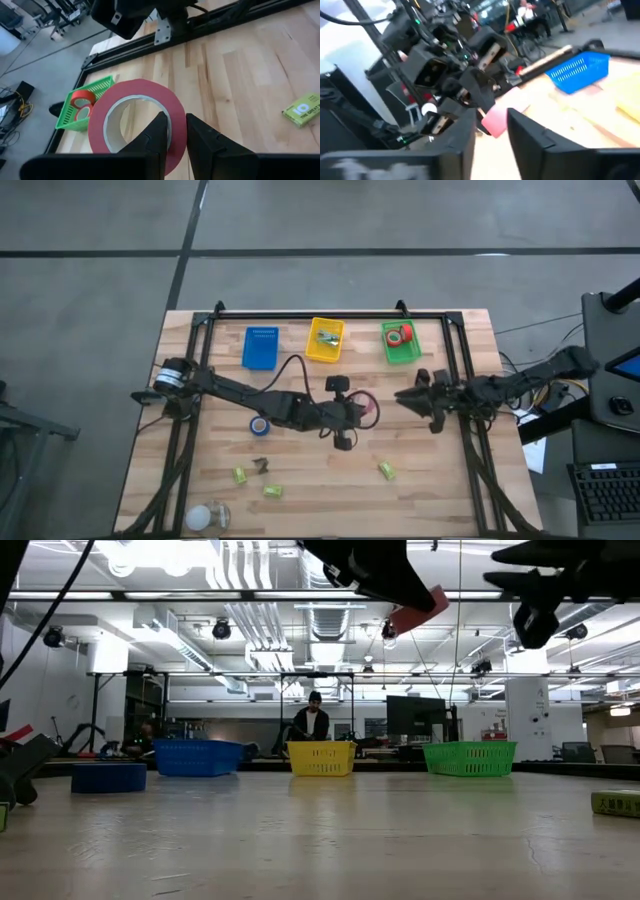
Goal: Pick and place Stapler, Stapler remover, tape
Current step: Put the pink tape into the green bin
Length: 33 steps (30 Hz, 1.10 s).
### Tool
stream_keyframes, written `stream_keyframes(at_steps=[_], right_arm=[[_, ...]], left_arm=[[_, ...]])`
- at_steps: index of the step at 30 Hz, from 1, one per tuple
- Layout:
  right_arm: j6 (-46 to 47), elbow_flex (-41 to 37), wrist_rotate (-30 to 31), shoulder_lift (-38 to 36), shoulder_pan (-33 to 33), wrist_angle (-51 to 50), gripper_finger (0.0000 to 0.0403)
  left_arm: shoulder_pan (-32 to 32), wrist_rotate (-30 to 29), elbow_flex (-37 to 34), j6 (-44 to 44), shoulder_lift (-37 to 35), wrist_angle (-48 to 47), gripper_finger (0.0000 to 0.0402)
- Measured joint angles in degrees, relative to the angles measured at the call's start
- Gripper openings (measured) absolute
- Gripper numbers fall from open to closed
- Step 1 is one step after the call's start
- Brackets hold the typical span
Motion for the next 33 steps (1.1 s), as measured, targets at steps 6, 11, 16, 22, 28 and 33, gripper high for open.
stream_keyframes(at_steps=[6,11,16,22,28,33], right_arm=[[6.6,2.2,-4.6,6.8,-5.5,-1.6,0.0194],[9.0,3.9,-7.4,12.5,-10.0,-1.6,0.0242],[9.3,6.9,-10.4,17.7,-11.8,-1.6,0.0266],[8.0,10.9,-10.7,25.6,-11.8,-1.6,0.0278],[4.7,13.9,-10.7,29.4,-12.0,-1.4,0.0274],[4.6,14.9,-10.6,30.6,-12.1,-1.7,0.0245]], left_arm=[[-0.1,-1.1,-0.1,1.1,0.0,-0.1,0.0058],[-0.2,-1.6,-0.9,3.4,0.0,-0.2,0.0058],[-0.2,-3.1,-1.7,3.3,0.0,-0.6,0.0058],[-0.2,-4.6,-1.9,3.3,0.1,-1.0,0.0058],[-1.0,-5.4,-1.8,3.4,0.1,-1.0,0.0058],[-1.0,-5.7,-1.8,2.7,0.1,-1.5,0.0058]])
